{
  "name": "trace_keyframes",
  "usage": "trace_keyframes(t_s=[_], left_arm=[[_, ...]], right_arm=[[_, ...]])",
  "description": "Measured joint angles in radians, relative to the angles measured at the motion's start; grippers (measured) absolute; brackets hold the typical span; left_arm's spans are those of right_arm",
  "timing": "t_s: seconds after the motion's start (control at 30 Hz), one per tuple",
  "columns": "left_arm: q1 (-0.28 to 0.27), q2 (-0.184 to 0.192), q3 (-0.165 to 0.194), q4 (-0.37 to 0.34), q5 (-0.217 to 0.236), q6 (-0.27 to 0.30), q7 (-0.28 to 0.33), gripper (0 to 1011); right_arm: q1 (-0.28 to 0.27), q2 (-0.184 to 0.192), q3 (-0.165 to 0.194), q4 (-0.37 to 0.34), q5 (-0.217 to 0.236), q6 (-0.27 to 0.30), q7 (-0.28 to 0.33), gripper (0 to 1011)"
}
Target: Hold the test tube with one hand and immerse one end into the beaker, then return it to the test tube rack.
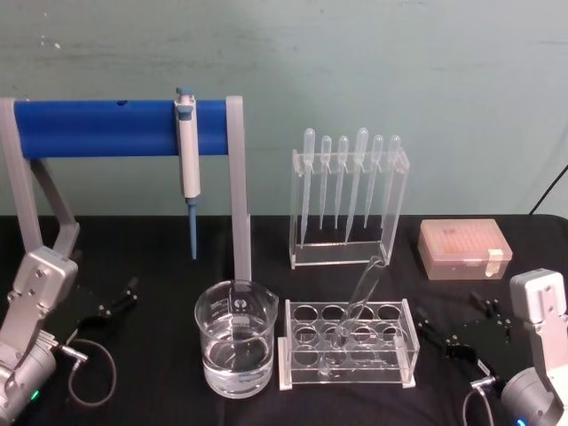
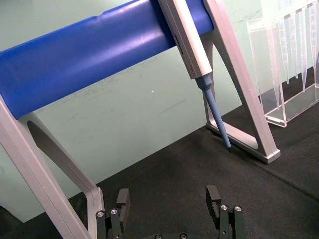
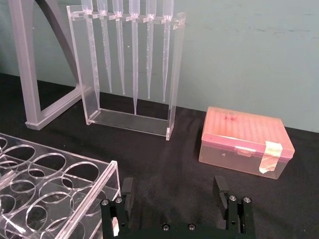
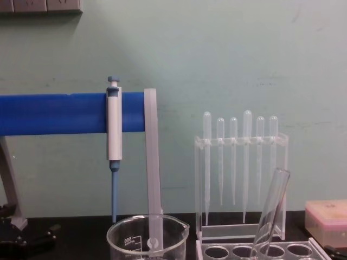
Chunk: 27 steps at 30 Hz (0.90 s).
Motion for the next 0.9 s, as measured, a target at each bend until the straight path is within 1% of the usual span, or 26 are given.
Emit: trace_keyframes(t_s=[0.27,0.9], left_arm=[[0.0,0.0,0.0,0.0,0.0,0.0,0.0,1000],[0.0,0.0,0.0,0.0,0.0,0.0,0.0,1000]], right_arm=[[-0.003,-0.014,0.014,-0.001,-0.026,-0.01,-0.001,1002],[-0.003,-0.011,0.012,-0.003,-0.02,-0.01,-0.003,1002]])
